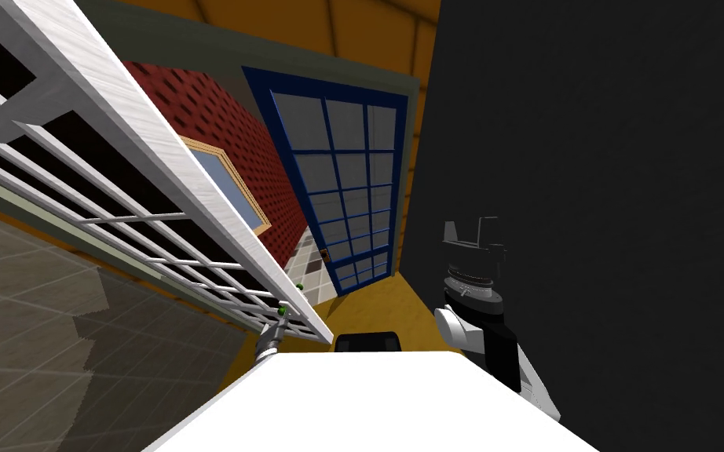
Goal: Pull the door open
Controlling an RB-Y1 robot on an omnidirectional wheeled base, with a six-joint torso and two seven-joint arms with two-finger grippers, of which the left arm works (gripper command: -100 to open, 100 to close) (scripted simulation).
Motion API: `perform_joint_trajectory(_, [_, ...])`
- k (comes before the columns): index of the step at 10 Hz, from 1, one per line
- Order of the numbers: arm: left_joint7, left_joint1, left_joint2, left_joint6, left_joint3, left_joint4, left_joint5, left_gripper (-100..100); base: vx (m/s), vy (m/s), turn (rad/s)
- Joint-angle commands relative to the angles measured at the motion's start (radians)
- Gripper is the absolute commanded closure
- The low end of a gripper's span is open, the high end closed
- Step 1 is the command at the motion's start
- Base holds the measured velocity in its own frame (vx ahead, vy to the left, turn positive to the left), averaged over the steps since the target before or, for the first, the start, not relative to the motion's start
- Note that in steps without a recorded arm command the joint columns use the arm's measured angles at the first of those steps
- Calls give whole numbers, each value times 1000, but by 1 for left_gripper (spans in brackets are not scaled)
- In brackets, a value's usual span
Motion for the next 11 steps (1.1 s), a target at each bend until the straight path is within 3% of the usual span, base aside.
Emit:
perform_joint_trajectory(1, [46, 18, 27, 13, 18, 22, 17, 100, -55, -8, 11])
perform_joint_trajectory(6, [125, 37, 37, 12, 7, 21, 30, 100, -38, -12, 19])
perform_joint_trajectory(8, [125, 37, 37, 12, 7, 21, 30, 100, -23, 9, 16])
perform_joint_trajectory(9, [168, 45, 42, 11, 0, 20, 36, 100, -31, -12, -1])
perform_joint_trajectory(11, [191, 49, 44, 10, -3, 19, 40, 100, -18, -8, 3])
